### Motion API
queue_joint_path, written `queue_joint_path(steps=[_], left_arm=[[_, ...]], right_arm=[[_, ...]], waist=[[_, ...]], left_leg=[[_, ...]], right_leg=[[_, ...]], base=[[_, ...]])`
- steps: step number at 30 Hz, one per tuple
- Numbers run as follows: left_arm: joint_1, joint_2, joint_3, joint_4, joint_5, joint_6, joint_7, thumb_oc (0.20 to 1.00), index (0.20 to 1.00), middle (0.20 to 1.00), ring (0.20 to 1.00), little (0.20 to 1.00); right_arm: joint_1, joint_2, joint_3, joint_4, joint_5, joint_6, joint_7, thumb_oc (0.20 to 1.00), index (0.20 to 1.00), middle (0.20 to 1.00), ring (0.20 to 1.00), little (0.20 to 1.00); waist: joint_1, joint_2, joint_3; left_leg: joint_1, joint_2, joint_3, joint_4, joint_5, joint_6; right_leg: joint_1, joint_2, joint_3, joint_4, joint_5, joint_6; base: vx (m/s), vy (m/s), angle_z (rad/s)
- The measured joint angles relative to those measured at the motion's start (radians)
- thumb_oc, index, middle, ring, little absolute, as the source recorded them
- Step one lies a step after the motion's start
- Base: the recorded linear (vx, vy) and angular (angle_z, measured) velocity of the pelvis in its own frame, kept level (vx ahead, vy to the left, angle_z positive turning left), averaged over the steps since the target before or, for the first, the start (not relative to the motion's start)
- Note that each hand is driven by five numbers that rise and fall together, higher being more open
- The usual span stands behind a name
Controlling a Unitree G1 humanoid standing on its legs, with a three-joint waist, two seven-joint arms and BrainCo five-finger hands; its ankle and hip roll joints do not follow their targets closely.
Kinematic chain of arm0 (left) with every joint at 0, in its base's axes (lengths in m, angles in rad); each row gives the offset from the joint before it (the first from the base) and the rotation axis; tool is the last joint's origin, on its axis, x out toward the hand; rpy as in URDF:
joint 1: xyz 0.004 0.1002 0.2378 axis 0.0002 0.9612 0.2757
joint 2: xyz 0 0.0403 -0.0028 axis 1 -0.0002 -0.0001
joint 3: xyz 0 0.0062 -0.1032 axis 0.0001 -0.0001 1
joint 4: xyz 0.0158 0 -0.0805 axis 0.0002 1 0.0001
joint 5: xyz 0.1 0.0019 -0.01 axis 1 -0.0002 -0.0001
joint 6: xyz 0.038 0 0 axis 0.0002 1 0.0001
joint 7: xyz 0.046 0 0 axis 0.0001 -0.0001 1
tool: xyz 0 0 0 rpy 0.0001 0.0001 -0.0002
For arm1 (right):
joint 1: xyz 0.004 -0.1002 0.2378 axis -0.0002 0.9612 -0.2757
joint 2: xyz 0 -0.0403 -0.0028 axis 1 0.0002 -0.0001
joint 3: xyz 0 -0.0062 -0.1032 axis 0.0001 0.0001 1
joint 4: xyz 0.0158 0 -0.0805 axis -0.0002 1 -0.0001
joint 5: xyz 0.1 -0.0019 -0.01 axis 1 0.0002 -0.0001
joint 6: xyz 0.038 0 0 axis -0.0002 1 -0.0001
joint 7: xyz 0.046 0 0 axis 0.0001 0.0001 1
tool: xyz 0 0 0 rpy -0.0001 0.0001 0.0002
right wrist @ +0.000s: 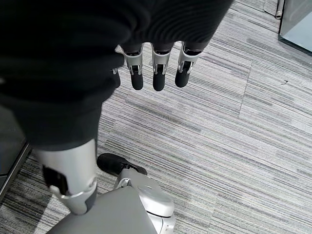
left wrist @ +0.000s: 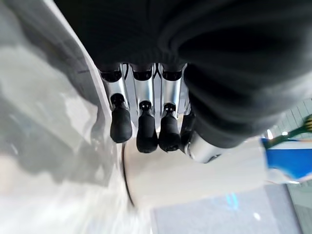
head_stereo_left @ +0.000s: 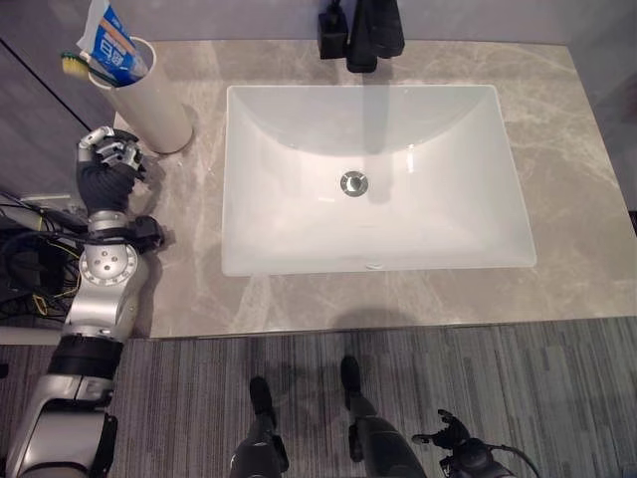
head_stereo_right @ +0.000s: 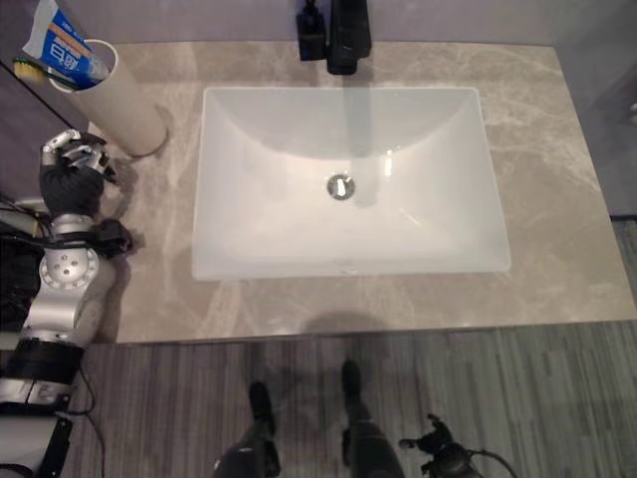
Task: Put brush and paste in cup on sink, flatten towel.
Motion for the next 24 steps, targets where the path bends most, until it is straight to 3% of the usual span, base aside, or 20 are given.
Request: queue_joint_path(steps=[7, 18, 24], left_arm=[[0.012, 0.000, -0.002, -0.005, 0.001, 0.001, -0.022, 0.200, 0.200, 0.200, 0.200, 0.200], [-0.169, 0.030, -0.056, 0.138, 0.059, 0.018, -0.002, 0.200, 0.200, 0.200, 0.200, 0.200], [-0.349, 0.144, -0.188, 0.354, 0.077, 0.044, 0.030, 0.200, 0.200, 0.200, 0.200, 0.200]], right_arm=[[0.003, -0.001, 0.000, 0.022, 0.000, 0.001, 0.001, 1.000, 1.000, 1.000, 1.000, 1.000], [0.007, -0.006, 0.000, 0.021, 0.001, -0.001, 0.000, 1.000, 1.000, 1.000, 1.000, 1.000], [0.016, -0.008, 0.005, 0.023, 0.001, -0.002, 0.001, 1.000, 1.000, 1.000, 1.000, 1.000]], waist=[[0.000, 0.006, -0.004], [-0.008, 0.009, -0.010], [-0.032, 0.002, -0.011]], left_leg=[[-0.006, 0.000, 0.001, 0.000, 0.000, 0.000], [-0.038, 0.001, 0.005, 0.000, 0.004, -0.001], [-0.055, 0.001, 0.009, 0.000, 0.006, 0.000]], right_leg=[[-0.007, 0.001, 0.001, 0.000, -0.001, 0.001], [-0.042, 0.002, 0.005, 0.000, 0.008, -0.003], [-0.061, 0.003, 0.008, 0.000, 0.011, -0.004]], base=[[0.00, 0.000, 0.00], [0.00, 0.000, 0.00], [0.00, 0.008, -0.01]])
